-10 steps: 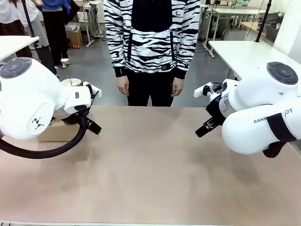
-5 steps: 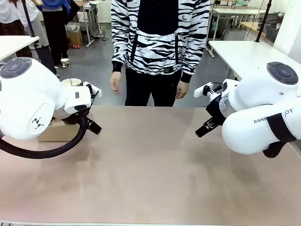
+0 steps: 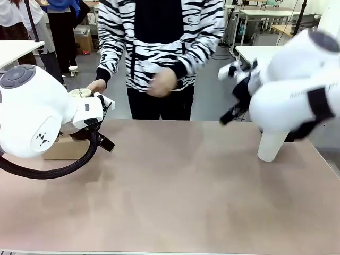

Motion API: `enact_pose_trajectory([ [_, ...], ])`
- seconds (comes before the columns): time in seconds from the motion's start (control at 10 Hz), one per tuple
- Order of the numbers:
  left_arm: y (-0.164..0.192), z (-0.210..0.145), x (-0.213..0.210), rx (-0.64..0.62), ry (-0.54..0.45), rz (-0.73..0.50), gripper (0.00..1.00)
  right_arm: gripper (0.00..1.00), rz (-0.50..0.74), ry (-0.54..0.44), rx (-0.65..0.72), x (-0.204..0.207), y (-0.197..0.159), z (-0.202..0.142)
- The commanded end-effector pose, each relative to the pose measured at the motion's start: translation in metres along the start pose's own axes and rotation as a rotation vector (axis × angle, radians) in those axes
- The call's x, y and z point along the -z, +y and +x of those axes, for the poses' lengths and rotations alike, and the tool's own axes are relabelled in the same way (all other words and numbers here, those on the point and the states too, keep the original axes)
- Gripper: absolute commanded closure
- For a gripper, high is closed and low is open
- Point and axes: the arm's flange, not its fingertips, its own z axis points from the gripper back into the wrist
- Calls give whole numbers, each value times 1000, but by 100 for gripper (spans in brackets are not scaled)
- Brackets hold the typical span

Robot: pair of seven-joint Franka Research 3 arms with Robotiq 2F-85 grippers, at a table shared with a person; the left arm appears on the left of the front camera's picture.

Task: Pour a drink into a cup and package it in a carrier.
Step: Pick up the 600 ml Paper Cup and place it in the middle top area of the table.

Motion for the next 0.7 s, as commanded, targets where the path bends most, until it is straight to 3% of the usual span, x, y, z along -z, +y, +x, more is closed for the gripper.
enact_pose_trajectory([
  [0.0, 0, 0, 0, 0, 0, 0, 0, 0, 106, -45, -27, -34, -76, 24],
  [0.1, 0, 0, 0, 0, 0, 0, 0, 0, 197, -90, -48, -50, -125, 12],
  [0.3, 0, 0, 0, 0, 0, 0, 0, 0, 375, -212, -100, -66, -204, -48],
  [0.5, 0, 0, 0, 0, 0, 0, 0, 0, 427, -364, -116, -73, -249, -129],
  [0.6, 0, 0, 0, 0, 0, 0, 0, 0, 406, -440, -81, -65, -250, -152],
])
